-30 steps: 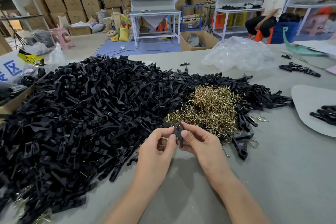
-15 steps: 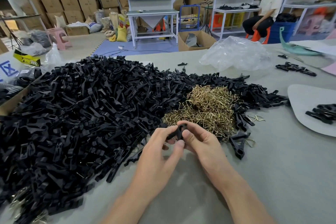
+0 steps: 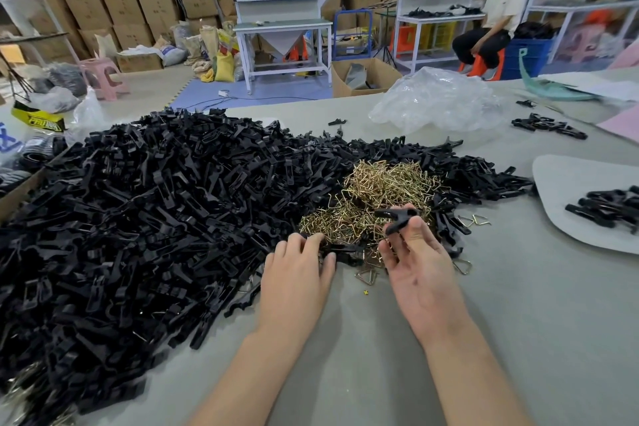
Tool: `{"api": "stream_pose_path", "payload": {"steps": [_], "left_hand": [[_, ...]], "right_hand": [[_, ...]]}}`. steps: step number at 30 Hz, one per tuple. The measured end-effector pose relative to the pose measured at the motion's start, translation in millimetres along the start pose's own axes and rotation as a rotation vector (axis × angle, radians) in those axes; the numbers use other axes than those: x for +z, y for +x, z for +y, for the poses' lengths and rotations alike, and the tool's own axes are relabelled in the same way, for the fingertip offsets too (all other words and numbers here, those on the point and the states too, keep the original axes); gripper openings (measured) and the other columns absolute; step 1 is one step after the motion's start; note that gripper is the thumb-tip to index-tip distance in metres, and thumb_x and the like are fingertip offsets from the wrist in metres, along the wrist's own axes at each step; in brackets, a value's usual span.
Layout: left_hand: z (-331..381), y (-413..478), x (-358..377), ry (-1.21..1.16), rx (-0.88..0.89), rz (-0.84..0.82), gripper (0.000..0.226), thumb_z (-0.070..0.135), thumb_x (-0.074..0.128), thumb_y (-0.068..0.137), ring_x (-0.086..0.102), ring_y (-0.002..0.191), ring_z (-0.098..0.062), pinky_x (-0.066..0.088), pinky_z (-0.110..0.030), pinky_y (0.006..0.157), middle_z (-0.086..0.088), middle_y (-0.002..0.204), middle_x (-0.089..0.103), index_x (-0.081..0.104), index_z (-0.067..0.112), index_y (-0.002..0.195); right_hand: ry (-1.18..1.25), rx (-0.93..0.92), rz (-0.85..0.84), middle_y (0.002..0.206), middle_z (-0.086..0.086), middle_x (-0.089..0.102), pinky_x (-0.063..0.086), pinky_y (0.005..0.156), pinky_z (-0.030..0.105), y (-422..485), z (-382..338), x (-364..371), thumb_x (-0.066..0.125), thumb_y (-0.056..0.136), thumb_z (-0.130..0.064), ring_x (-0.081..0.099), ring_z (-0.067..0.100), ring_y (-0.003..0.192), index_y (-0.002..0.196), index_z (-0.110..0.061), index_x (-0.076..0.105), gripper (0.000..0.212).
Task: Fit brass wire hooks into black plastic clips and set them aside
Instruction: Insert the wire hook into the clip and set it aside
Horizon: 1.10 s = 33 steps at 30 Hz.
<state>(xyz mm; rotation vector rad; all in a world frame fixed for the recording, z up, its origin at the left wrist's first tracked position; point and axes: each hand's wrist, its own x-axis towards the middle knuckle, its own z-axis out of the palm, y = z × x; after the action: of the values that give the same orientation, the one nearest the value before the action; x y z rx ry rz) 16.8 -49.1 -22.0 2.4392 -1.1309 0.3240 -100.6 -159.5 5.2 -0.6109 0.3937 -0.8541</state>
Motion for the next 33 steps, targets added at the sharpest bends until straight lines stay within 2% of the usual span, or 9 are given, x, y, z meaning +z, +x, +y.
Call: {"api": "stream_pose_path", "payload": {"steps": [2,8,11,14,17,22,27,30,33], "left_hand": [[-1.1,5.7,2.8,0.008,-0.017,0.002,0.031,0.041,0.045,0.103,0.054,0.103,-0.019,0.041,-0.032,0.088,0.004,0.109,0.057,0.06,0.027,0.125],[-0.4,5.1,-1.1,-0.072,-0.017,0.107,0.013,0.029,0.056,0.099,0.059,0.087,-0.018,0.046,-0.033,0.077,0.005,0.095,0.059,0.066,0.022,0.099],[-4.3,3.7,-6.1,-0.426,-0.092,0.151,0.011,0.03,0.053,0.098,0.056,0.082,-0.004,0.045,-0.021,0.075,0.013,0.094,0.061,0.063,0.025,0.099],[-9.8,1.7,-11.3,-0.768,-0.233,0.119,0.007,0.031,0.057,0.099,0.058,0.072,-0.002,0.044,-0.012,0.066,0.015,0.083,0.066,0.063,0.032,0.096],[-9.4,1.7,-15.0,-0.857,-0.246,0.149,0.009,0.029,0.06,0.098,0.057,0.066,0.0,0.043,-0.009,0.062,0.018,0.083,0.067,0.064,0.035,0.093],[-8.8,1.1,-17.3,-0.921,-0.249,0.221,0.013,0.025,0.06,0.098,0.06,0.077,-0.003,0.044,-0.009,0.068,0.019,0.088,0.065,0.061,0.038,0.097],[-9.8,1.9,-16.6,-0.962,-0.289,0.15,0.022,0.02,0.057,0.098,0.048,0.055,0.001,0.04,-0.01,0.056,0.014,0.077,0.063,0.065,0.037,0.11],[-9.0,1.8,-18.5,-0.982,-0.286,0.151,0.015,0.021,0.061,0.098,0.063,0.073,-0.001,0.046,-0.01,0.067,0.013,0.085,0.07,0.067,0.034,0.102],[-6.9,2.2,-20.5,-1.04,-0.3,0.128,0.009,0.023,0.065,0.096,0.068,0.085,-0.002,0.049,-0.012,0.074,0.013,0.09,0.073,0.07,0.03,0.099]], "right_hand": [[-0.005,0.005,-0.001,0.093,-0.003,0.072,0.056,0.069,0.023,0.2,1.3,0.2,0.063,0.083,-0.023,0.067,0.009,0.079,0.101,-0.018,0.069,0.019],[-0.02,0.027,-0.002,0.095,-0.004,0.074,0.056,0.066,0.024,2.2,2.2,-1.9,0.065,0.083,-0.024,0.068,0.01,0.08,0.098,-0.02,0.073,0.017],[-0.022,0.04,-0.03,0.096,-0.001,0.075,0.058,0.066,0.025,2.8,1.9,-1.1,0.065,0.084,-0.024,0.07,0.011,0.081,0.088,-0.022,0.079,0.015],[-0.025,0.057,-0.066,0.093,0.0,0.074,0.059,0.068,0.026,2.6,2.9,1.6,0.064,0.084,-0.024,0.071,0.012,0.081,0.084,-0.023,0.081,0.017],[-0.043,0.078,-0.108,0.099,0.0,0.075,0.06,0.071,0.027,1.9,5.2,2.8,0.063,0.086,-0.024,0.072,0.013,0.084,0.089,-0.021,0.079,0.017],[-0.122,0.138,-0.152,0.109,0.006,0.075,0.061,0.078,0.031,0.5,10.3,5.0,0.062,0.088,-0.021,0.072,0.015,0.09,0.106,-0.011,0.07,0.022],[-0.199,0.166,-0.226,0.117,0.01,0.073,0.061,0.081,0.034,-3.7,15.9,9.2,0.062,0.088,-0.021,0.072,0.019,0.097,0.102,-0.012,0.075,0.021],[-0.224,0.198,-0.249,0.12,0.012,0.073,0.059,0.081,0.032,-4.1,17.9,10.7,0.061,0.089,-0.018,0.072,0.023,0.105,0.11,-0.007,0.07,0.025],[-0.274,0.189,-0.258,0.12,0.011,0.073,0.06,0.082,0.032,-4.6,19.1,12.3,0.061,0.087,-0.018,0.072,0.02,0.102,0.111,-0.006,0.069,0.028]]}}
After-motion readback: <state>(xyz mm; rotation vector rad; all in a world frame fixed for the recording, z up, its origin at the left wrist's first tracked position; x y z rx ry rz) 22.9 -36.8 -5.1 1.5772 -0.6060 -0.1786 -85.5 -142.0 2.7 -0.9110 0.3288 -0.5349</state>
